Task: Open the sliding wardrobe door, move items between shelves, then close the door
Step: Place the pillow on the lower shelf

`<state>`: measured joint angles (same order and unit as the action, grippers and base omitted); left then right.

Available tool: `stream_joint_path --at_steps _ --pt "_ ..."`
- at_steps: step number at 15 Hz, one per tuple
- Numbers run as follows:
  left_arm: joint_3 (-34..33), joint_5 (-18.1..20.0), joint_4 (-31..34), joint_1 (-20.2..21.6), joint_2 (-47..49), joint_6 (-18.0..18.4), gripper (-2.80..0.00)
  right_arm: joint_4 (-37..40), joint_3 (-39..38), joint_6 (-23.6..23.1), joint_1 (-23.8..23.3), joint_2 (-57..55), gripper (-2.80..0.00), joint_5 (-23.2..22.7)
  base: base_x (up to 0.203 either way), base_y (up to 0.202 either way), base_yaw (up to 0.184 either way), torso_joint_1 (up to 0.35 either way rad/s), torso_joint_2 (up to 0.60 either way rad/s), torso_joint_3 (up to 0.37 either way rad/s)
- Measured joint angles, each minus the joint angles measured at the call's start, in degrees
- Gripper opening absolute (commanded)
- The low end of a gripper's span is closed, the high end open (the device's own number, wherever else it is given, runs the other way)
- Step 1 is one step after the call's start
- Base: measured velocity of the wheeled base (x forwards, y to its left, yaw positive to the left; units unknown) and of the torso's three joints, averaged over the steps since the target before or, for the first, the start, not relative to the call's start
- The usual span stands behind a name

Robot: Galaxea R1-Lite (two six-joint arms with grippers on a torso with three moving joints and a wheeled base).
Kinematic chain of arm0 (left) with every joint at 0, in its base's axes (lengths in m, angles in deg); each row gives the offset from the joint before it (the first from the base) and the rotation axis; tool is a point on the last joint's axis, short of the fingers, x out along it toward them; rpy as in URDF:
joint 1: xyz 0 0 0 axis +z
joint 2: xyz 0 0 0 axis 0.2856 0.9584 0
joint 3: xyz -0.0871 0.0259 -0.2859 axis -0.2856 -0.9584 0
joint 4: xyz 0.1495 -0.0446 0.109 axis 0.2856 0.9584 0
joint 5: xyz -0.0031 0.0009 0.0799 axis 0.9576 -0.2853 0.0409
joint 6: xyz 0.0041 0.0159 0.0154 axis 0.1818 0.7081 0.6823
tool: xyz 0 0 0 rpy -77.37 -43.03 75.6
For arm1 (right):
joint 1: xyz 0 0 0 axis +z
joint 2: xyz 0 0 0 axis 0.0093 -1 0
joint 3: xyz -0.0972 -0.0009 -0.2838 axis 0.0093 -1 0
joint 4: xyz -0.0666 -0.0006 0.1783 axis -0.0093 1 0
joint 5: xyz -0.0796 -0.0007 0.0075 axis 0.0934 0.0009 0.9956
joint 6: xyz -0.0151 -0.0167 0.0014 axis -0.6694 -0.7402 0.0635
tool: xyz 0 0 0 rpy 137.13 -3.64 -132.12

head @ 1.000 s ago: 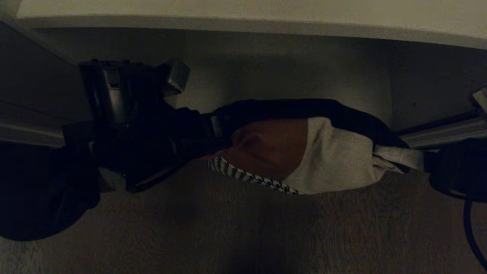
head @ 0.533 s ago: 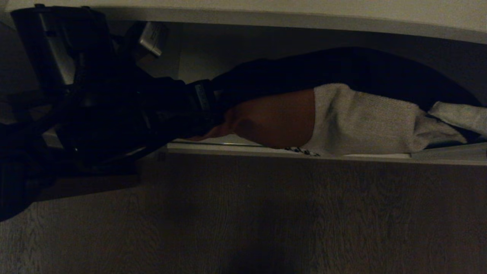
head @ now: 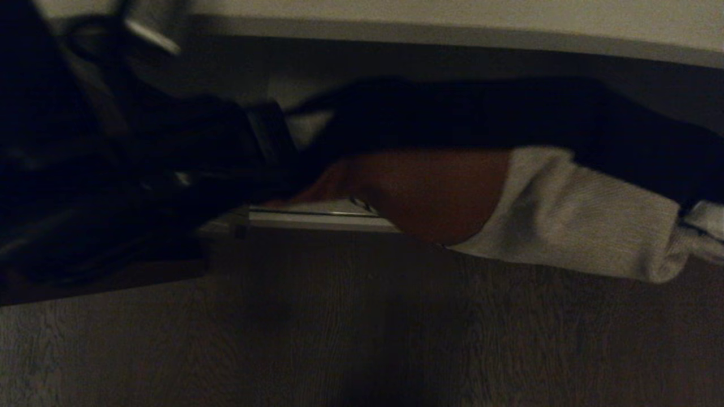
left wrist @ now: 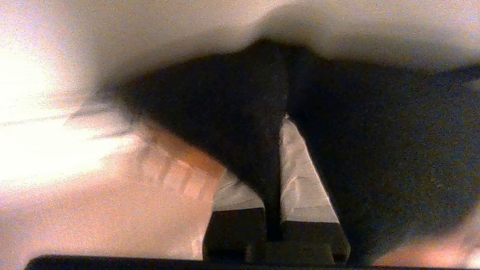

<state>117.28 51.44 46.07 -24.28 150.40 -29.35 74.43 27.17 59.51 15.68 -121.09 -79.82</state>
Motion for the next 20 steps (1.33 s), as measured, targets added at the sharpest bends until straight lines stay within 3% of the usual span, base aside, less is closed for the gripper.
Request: stream_joint_path --at_steps 7,13,17,20 --pt "-8.3 0.7 4.0 0.3 -2.4 -0.4 -2.80 -0.3 -8.2 0.1 0.0 4.0 -2.80 -4.1 0.000 0.000 0.000 -0.004 0.00 0.003" --pt "-5.4 1.6 -5.0 0.6 0.3 -0.3 -2.80 -9.3 -7.1 0.0 -0.4 0.2 -2.80 -4.2 0.000 0.000 0.000 0.000 0.00 0.000" --pt "-0.1 6.4 -5.3 2.3 2.5 -0.1 -2.80 -15.7 -2.4 -0.1 -1.6 -5.0 -2.80 -4.6 0.000 0.000 0.000 0.000 0.00 0.000" --pt "0.9 11.1 -7.5 4.9 5.2 2.1 -2.80 -18.1 -1.0 -0.2 -4.6 -8.4 -2.80 -6.3 0.000 0.000 0.000 0.000 0.00 0.000"
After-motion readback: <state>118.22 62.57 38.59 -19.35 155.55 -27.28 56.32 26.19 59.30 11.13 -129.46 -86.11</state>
